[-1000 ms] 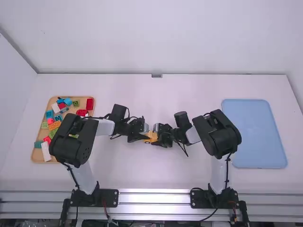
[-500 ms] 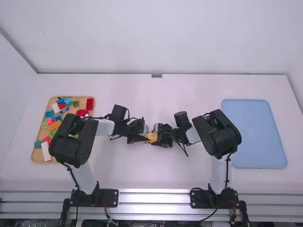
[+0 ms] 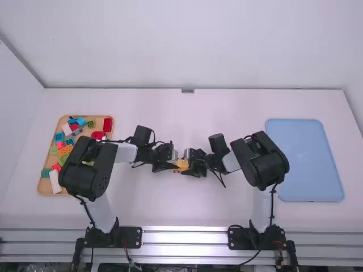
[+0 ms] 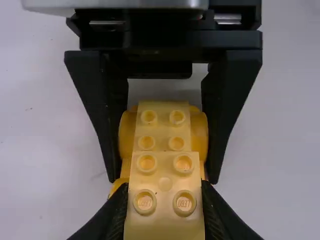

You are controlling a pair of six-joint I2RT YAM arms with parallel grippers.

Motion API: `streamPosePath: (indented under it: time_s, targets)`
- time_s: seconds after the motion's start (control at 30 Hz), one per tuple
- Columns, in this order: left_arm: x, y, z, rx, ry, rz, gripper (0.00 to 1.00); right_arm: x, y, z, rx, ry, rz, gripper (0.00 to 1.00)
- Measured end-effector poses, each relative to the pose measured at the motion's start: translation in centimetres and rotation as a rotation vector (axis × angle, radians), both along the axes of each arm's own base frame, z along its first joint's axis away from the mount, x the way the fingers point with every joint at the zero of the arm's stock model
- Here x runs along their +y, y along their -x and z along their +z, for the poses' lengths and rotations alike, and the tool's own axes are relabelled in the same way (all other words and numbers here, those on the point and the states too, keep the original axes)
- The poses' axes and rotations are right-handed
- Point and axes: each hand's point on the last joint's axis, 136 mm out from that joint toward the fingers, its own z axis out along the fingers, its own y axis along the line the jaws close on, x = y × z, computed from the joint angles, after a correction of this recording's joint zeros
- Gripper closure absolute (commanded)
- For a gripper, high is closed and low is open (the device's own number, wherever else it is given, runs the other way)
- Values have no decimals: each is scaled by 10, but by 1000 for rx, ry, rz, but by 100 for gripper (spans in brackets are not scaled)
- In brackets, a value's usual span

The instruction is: Assemble lego blocks to make yellow taxi

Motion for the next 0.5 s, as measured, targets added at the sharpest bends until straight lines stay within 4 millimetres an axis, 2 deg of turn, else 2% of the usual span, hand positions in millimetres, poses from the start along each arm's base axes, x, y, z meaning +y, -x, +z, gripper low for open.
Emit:
streamPosePath:
  time_s: [0.17, 0.5]
  targets:
    - [0, 1, 0, 4, -1, -3, 68, 0, 0, 0, -1, -1, 2, 54]
    - [0, -6, 0, -22, -5, 13, 68, 0, 1, 0, 0, -1, 3, 54]
